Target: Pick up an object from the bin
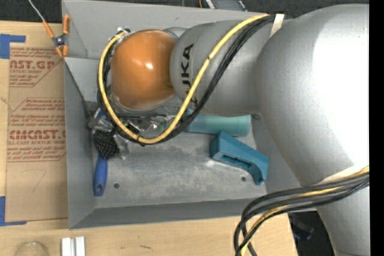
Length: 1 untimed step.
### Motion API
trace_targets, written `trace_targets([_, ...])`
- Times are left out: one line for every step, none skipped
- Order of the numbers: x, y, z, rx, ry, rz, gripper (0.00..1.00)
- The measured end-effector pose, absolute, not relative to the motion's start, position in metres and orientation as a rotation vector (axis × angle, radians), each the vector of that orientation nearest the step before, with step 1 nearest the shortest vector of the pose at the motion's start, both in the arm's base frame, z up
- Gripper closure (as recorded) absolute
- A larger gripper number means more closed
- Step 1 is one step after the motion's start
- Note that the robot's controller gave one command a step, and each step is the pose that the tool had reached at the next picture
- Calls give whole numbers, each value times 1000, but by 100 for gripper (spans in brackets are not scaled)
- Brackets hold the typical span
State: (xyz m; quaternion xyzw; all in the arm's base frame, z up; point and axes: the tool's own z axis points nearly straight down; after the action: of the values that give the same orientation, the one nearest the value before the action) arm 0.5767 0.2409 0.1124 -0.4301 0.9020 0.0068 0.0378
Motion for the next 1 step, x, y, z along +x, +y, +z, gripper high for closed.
trace_targets([557, 198, 192, -1363, 2738, 16, 100])
